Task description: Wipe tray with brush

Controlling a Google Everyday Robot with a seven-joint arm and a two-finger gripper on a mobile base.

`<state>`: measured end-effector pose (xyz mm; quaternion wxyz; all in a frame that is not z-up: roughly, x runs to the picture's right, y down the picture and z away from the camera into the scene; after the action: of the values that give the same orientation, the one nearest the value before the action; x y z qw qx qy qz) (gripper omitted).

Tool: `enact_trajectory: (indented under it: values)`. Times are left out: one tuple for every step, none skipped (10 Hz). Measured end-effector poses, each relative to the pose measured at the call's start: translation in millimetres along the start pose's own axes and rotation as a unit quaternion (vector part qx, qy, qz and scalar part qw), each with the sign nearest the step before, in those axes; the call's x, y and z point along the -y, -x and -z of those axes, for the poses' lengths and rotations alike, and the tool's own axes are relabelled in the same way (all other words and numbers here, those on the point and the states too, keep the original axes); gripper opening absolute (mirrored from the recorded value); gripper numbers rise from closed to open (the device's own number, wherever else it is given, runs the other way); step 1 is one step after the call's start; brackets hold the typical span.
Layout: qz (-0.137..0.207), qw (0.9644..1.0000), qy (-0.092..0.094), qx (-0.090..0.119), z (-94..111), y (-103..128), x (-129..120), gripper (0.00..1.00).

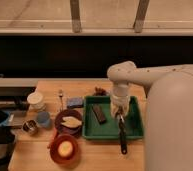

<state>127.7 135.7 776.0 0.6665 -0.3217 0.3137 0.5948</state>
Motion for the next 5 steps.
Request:
enact_trajectory:
  values:
    - [0.01,0.9999,0.001,-0.005,-3,2,-17,0.0]
    - [0.016,0.9998,0.002,-0.008,-5,0,-27,0.0]
    - [0.021,0.9997,0.004,-0.007,-4,-7,-35,0.0]
    - [0.022,0.9997,0.004,-0.005,-2,-14,-37,0.0]
    - [0.021,0.9998,0.003,-0.003,0,-23,-34,0.0]
